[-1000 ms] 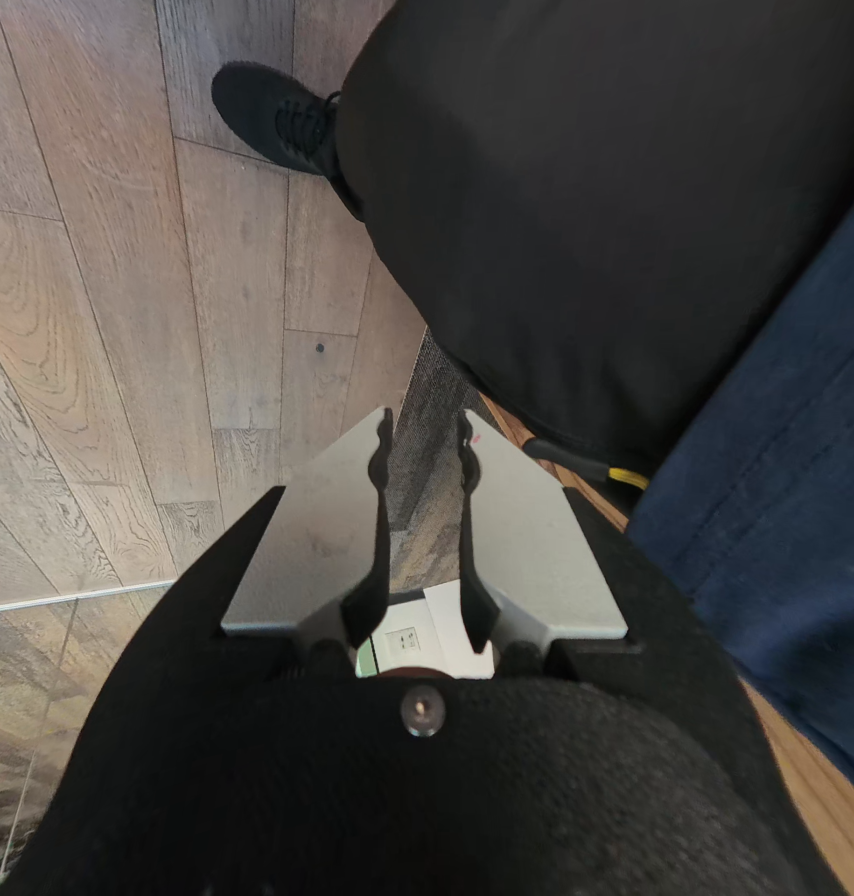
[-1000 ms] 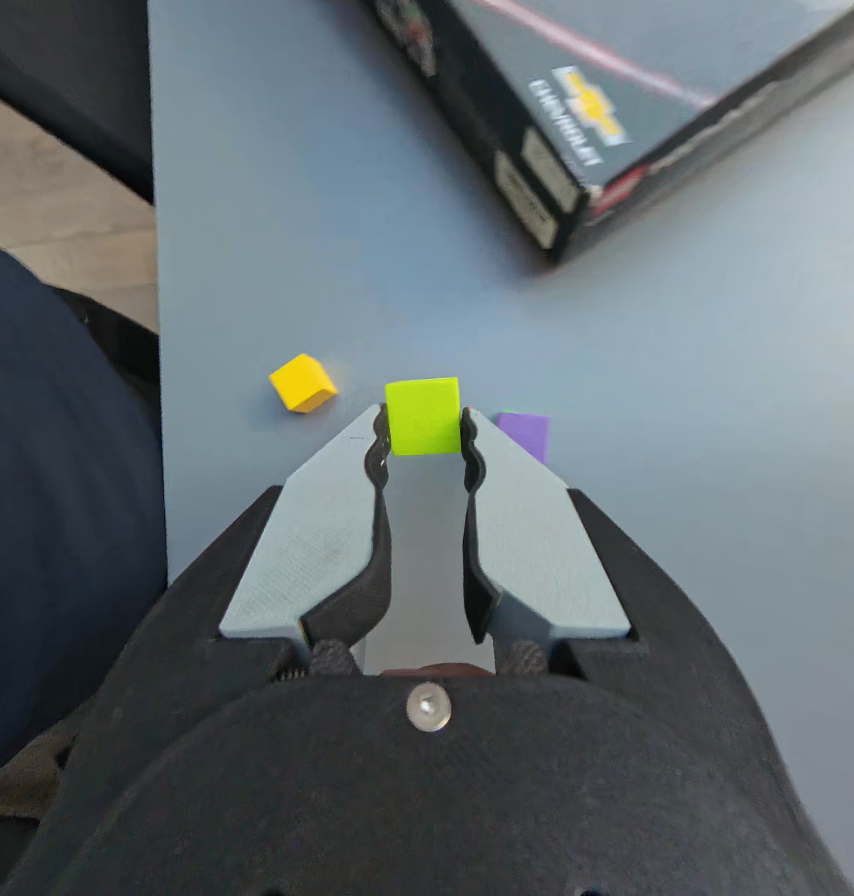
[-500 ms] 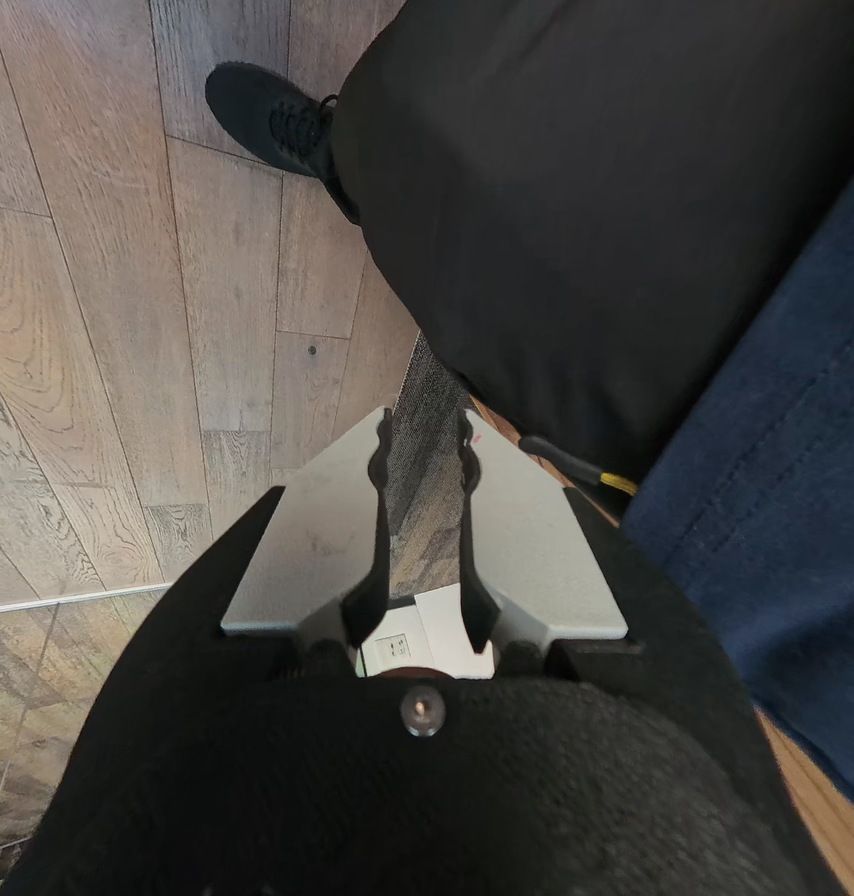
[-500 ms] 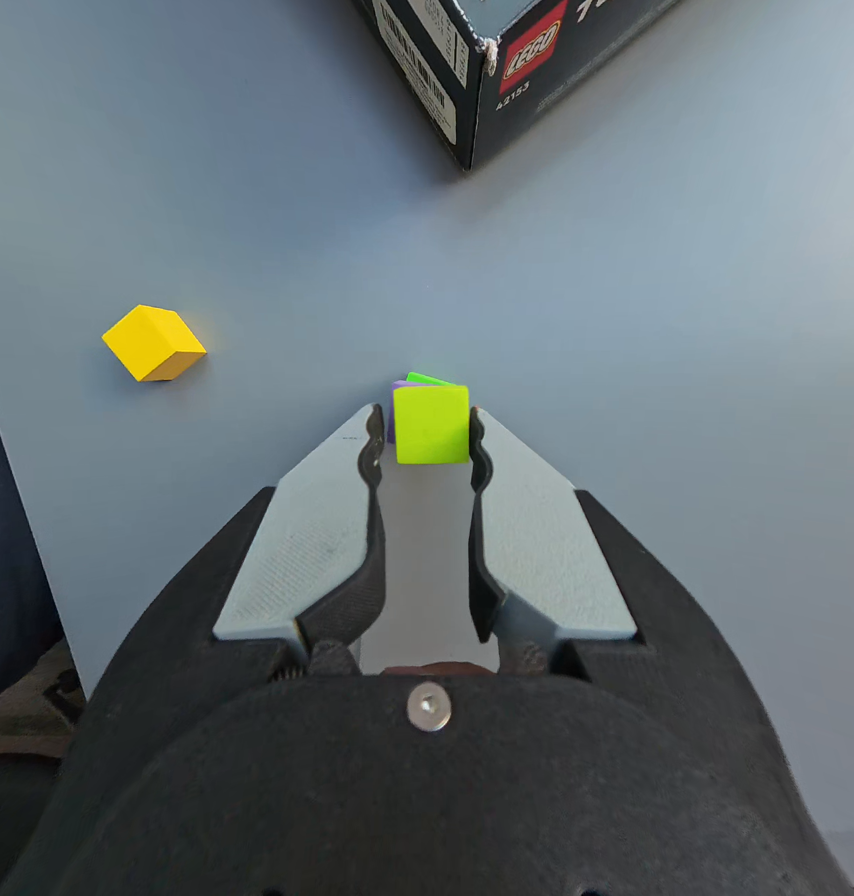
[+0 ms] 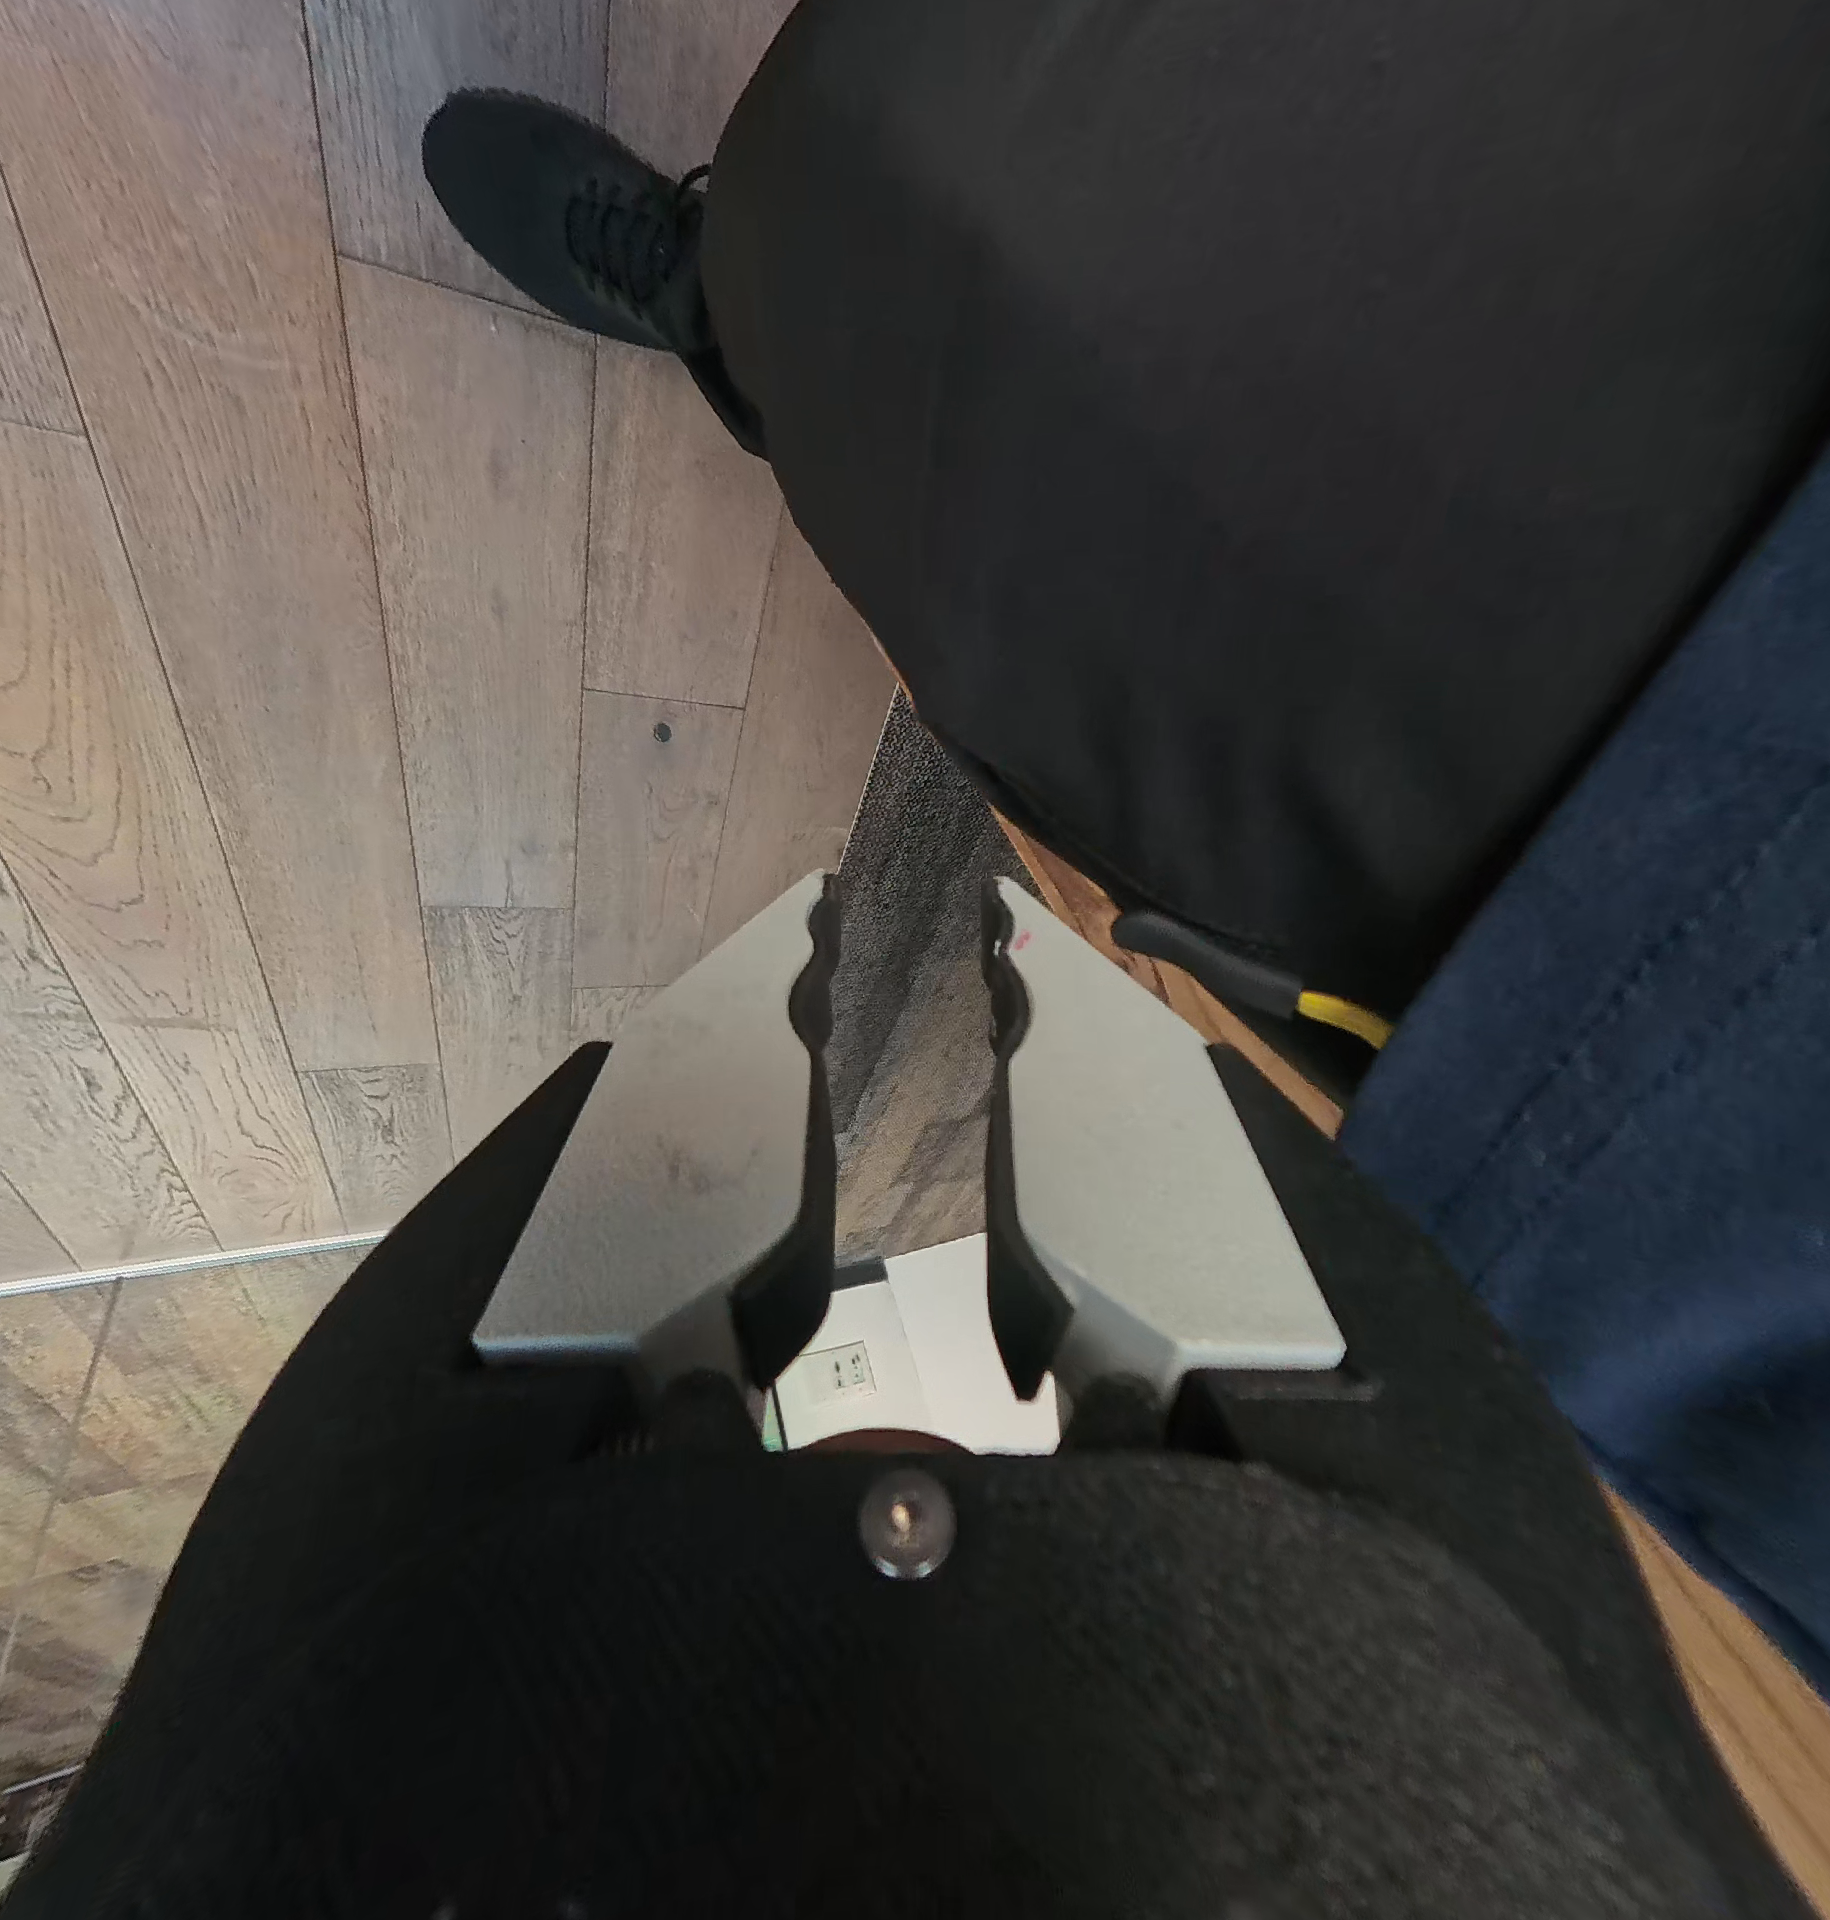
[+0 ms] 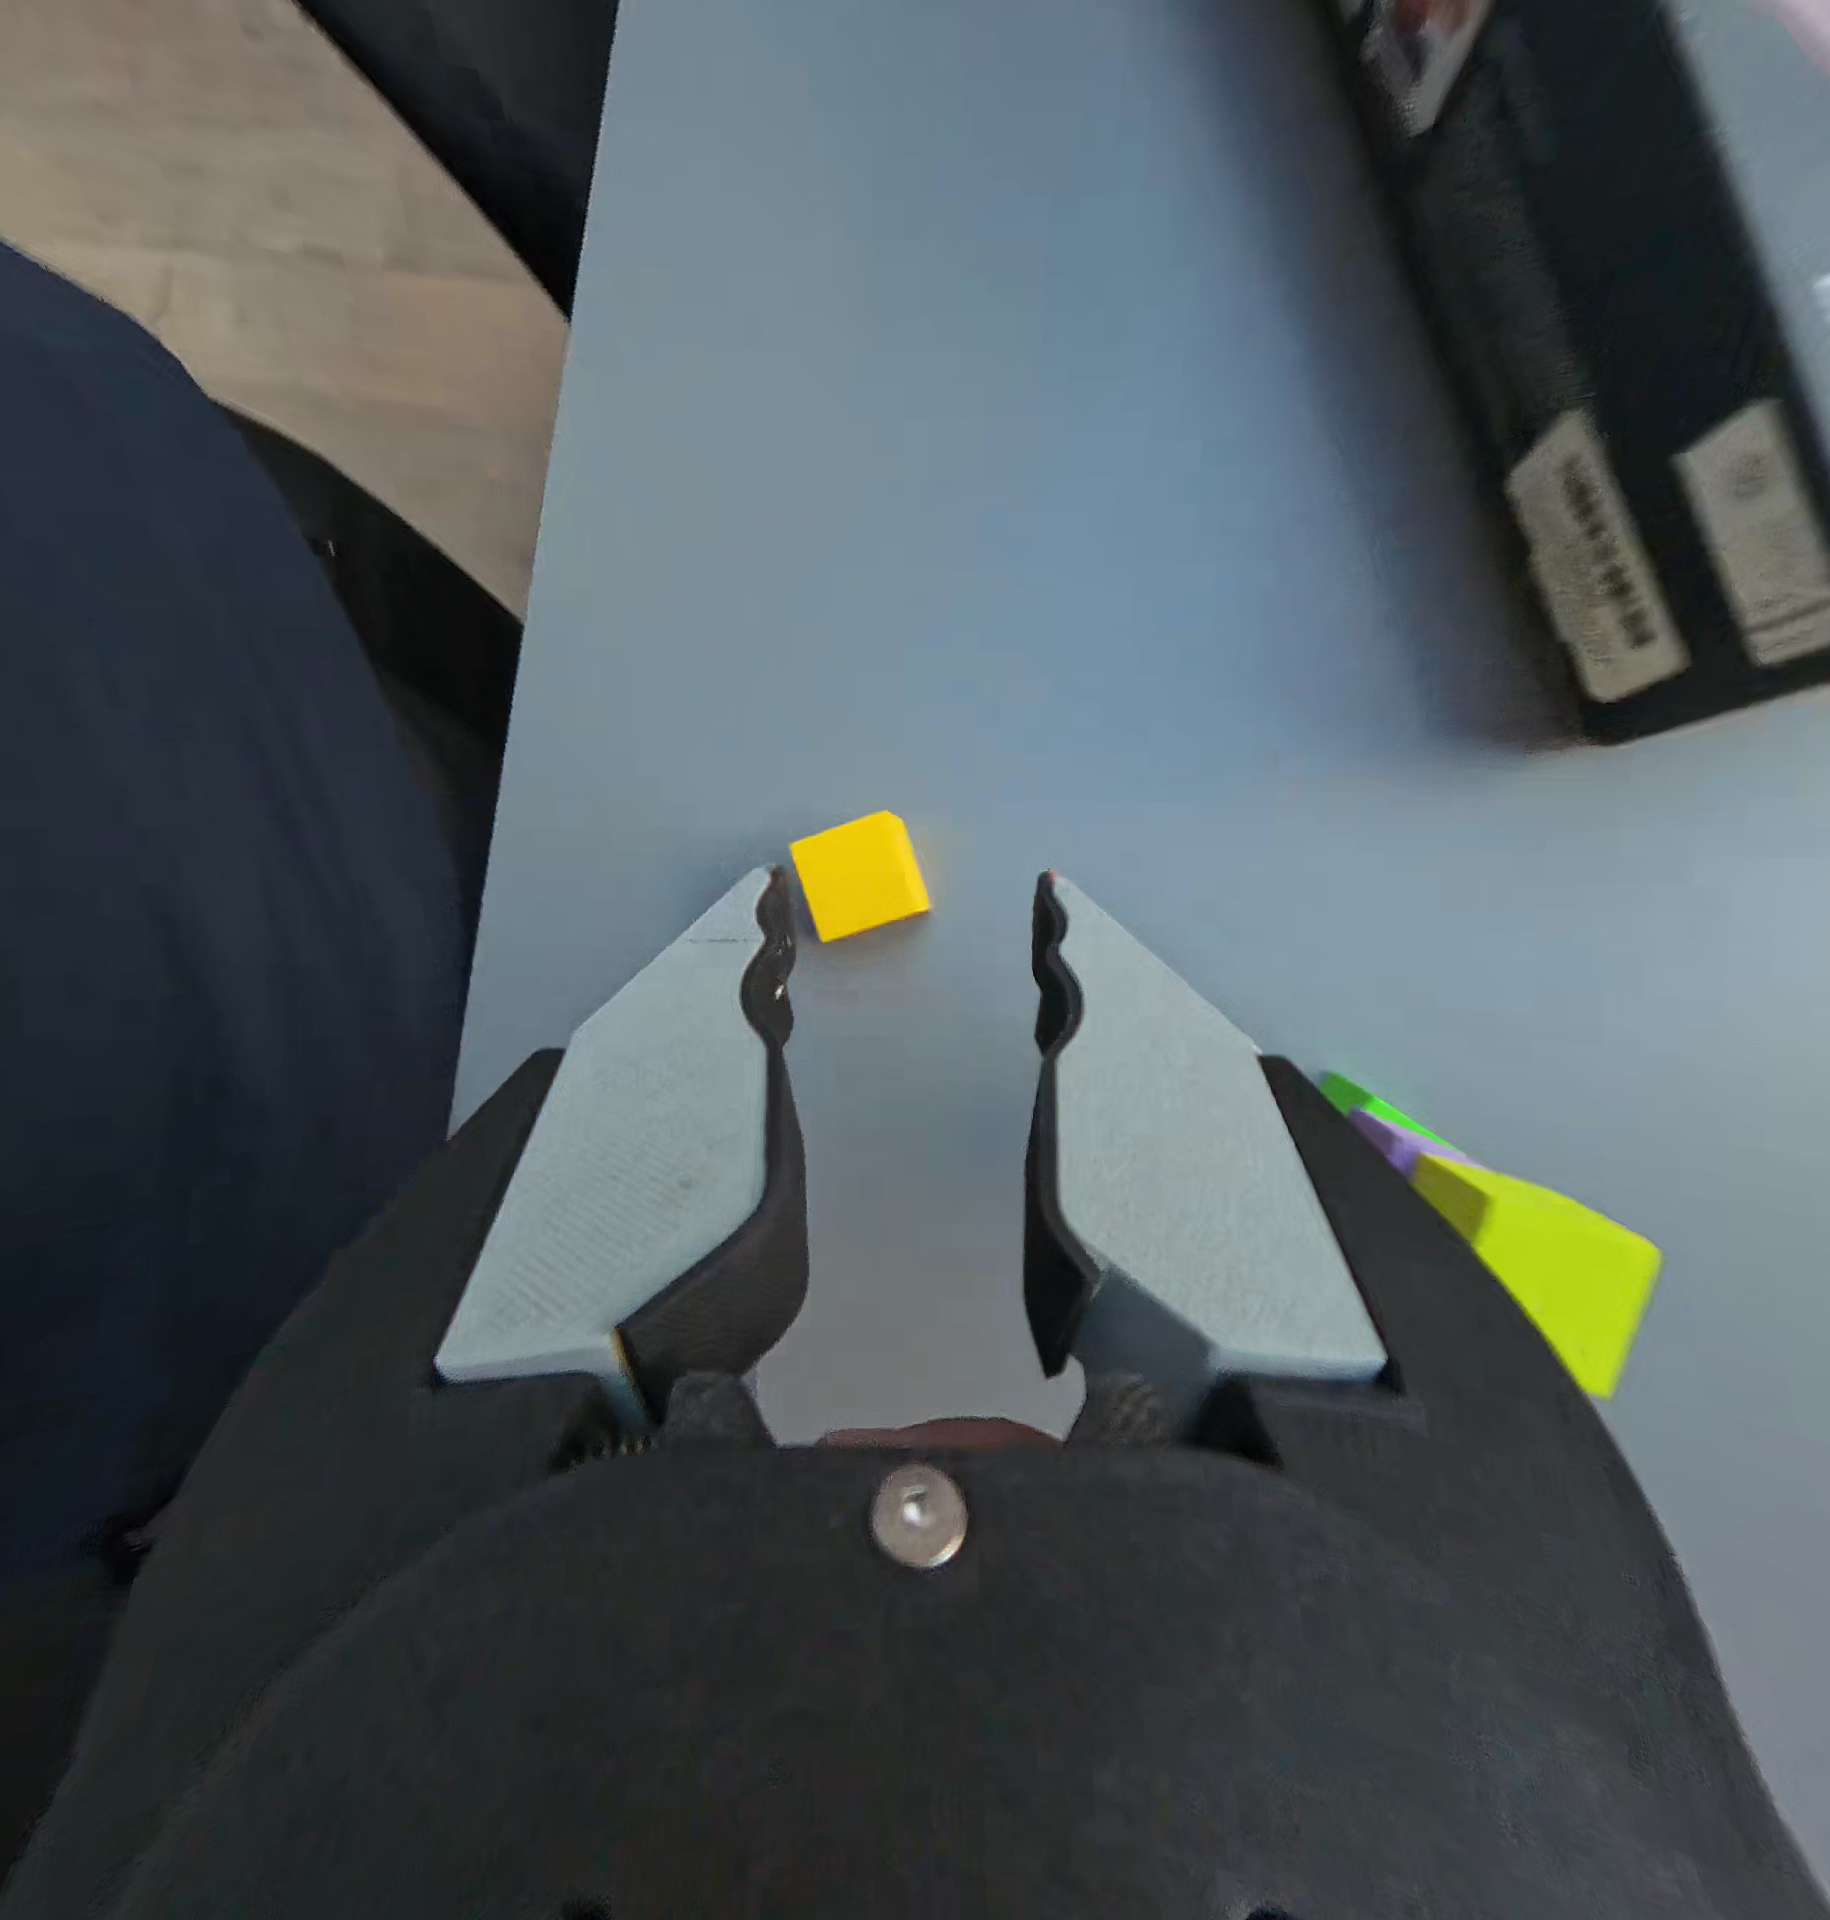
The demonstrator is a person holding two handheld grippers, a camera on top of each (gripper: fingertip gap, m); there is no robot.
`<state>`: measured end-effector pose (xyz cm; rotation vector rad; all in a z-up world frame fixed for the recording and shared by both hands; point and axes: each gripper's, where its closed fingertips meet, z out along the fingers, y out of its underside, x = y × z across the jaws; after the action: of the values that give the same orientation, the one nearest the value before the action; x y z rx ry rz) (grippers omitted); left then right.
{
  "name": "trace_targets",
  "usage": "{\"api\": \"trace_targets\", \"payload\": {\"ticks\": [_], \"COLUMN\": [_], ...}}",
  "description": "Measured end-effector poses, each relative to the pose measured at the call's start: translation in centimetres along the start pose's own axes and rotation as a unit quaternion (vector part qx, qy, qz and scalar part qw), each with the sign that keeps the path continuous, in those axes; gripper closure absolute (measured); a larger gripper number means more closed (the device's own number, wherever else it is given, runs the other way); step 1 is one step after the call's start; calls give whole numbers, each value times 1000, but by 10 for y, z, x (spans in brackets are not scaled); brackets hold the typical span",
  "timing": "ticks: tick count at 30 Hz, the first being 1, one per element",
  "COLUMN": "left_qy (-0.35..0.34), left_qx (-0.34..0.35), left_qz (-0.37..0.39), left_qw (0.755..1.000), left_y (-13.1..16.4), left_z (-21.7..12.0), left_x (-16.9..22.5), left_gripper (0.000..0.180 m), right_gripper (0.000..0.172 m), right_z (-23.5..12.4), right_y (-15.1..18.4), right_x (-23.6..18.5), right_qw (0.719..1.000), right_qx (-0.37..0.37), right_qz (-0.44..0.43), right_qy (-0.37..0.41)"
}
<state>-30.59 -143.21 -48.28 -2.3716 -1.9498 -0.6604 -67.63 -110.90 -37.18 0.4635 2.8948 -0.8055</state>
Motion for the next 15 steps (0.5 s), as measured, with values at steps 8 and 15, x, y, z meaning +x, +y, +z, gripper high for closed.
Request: {"api": "trace_targets", "payload": {"ticks": [8,15], "left_qy": [-6,-2], "left_qx": [9,1], "left_qz": [3,-3], "left_qw": [1000,1000], "left_y": [-11,0], "left_z": [-7,-3], "left_x": [-6,-5], "left_gripper": [156,156], "right_gripper": [145,145], "right_z": [53,-47], "right_y": [23,-12], "right_x": [-11,44], "right_qw": [995,996], "right_qx": [-82,38], "right_qz": [-65,44], "right_qy": [3,66]}}
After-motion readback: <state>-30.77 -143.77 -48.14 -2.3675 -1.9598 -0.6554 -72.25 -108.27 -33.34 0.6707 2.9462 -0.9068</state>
